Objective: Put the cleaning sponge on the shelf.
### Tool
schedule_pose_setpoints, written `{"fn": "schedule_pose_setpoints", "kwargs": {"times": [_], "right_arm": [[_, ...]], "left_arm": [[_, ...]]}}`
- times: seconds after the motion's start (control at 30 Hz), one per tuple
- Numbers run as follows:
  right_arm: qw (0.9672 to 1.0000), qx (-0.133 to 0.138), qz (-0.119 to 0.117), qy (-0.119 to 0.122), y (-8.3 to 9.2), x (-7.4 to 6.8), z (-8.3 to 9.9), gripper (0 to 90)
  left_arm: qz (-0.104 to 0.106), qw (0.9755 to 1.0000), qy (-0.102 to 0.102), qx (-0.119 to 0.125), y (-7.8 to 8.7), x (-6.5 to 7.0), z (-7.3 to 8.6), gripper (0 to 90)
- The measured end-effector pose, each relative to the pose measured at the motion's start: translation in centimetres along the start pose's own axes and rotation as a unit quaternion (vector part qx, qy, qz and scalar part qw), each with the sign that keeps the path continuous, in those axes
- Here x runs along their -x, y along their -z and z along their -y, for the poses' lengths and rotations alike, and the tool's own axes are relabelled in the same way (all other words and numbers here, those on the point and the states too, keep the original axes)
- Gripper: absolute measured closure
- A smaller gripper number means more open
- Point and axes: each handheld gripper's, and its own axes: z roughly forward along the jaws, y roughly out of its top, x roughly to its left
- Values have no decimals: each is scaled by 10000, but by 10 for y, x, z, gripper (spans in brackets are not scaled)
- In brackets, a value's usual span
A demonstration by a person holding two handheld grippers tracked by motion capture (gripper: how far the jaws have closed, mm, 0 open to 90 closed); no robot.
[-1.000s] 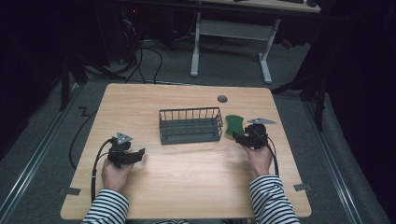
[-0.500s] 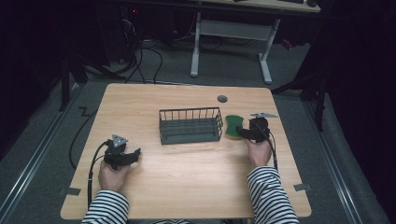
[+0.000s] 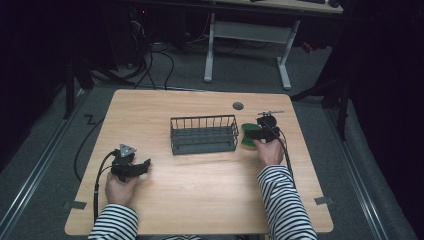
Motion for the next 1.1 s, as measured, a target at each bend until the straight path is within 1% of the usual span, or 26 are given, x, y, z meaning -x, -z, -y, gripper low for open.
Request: {"fn": "schedule_pose_setpoints", "kwargs": {"times": [0.07, 0.1, 0.13, 0.17, 0.2, 0.23, 0.3, 0.43, 0.47, 0.6, 0.83, 1.1], "right_arm": [[9999, -98, 11, -35, -7, -4, -4, 244], [9999, -98, 11, -35, -7, -4, -4, 244], [9999, -146, 11, -59, -9, -4, -5, 240], [9996, -250, 18, -105, -15, -3, -6, 233], [9996, -250, 18, -105, -15, -3, -6, 226], [9994, -322, 26, -123, -19, -2, -6, 221], [9993, -345, 34, -110, -20, -2, -6, 219], [9991, -392, 17, -169, -26, -2, -5, 212], [9990, -430, 61, -138, -29, -2, -5, 208], [9988, -448, 80, -191, -31, -1, -6, 214], [9983, -507, 225, -174, -36, -1, -7, 221], [9979, -565, 246, -208, -37, 0, -7, 218]], "left_arm": [[5, 10000, 4, 1, 0, 0, 0, 306], [6, 10000, 5, 0, 0, 0, 0, 306], [6, 10000, 4, 0, 0, 0, 0, 306], [3, 10000, 2, 0, 0, 0, 0, 306], [2, 10000, 0, -1, 0, 0, 0, 306], [6, 10000, -2, -8, 0, 0, 0, 305], [3, 10000, -7, -10, 0, 0, 0, 305], [-3, 10000, -16, -7, 0, 0, 0, 305], [-7, 10000, -20, -8, 0, 0, 0, 305], [-12, 10000, -30, -12, 0, 0, 0, 305], [-19, 10000, -37, -11, 0, 1, 0, 306], [-21, 10000, -40, -12, -1, 1, 0, 305]]}}
